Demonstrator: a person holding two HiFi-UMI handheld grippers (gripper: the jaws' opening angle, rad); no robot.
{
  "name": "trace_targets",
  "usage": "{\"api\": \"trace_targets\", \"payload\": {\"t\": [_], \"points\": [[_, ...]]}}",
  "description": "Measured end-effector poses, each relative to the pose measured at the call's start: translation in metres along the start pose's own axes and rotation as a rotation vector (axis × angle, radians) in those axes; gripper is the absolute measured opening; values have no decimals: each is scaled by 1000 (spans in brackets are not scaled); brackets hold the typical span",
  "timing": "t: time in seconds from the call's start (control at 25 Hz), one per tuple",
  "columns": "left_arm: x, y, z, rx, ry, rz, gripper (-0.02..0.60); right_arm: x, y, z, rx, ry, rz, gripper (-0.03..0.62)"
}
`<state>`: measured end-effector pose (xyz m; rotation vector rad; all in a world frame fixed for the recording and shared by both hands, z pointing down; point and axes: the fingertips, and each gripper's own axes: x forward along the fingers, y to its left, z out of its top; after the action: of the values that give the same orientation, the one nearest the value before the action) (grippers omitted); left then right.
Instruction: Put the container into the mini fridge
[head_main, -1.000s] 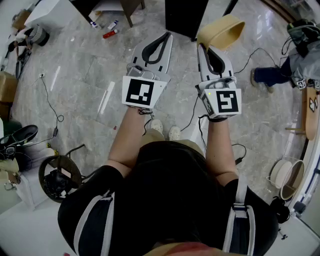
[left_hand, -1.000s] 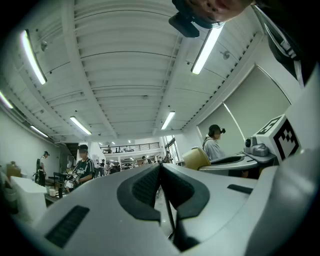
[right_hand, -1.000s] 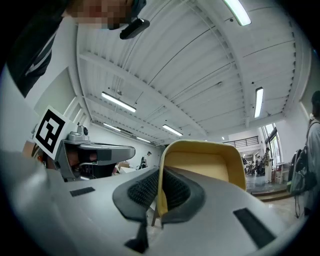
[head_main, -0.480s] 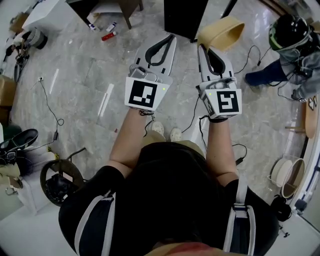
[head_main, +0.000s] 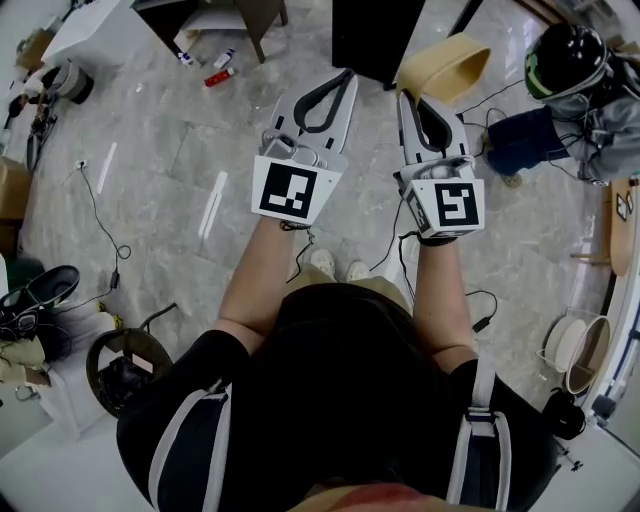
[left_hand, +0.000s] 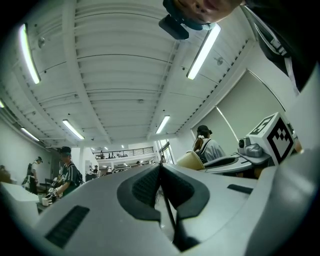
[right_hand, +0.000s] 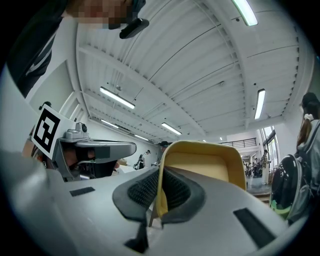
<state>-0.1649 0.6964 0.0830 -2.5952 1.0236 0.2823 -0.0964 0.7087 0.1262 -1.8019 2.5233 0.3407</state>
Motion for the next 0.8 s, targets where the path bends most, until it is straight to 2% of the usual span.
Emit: {"api": "trace_targets", "payload": {"t": [0.24,0.8], "points": [[0,23,-1,-21,-17,-4,25,19,18,0,-17,8,8,40],[-15,45,-1,2,-20,-28,25,37,43,3,-35,10,14,40]]}}
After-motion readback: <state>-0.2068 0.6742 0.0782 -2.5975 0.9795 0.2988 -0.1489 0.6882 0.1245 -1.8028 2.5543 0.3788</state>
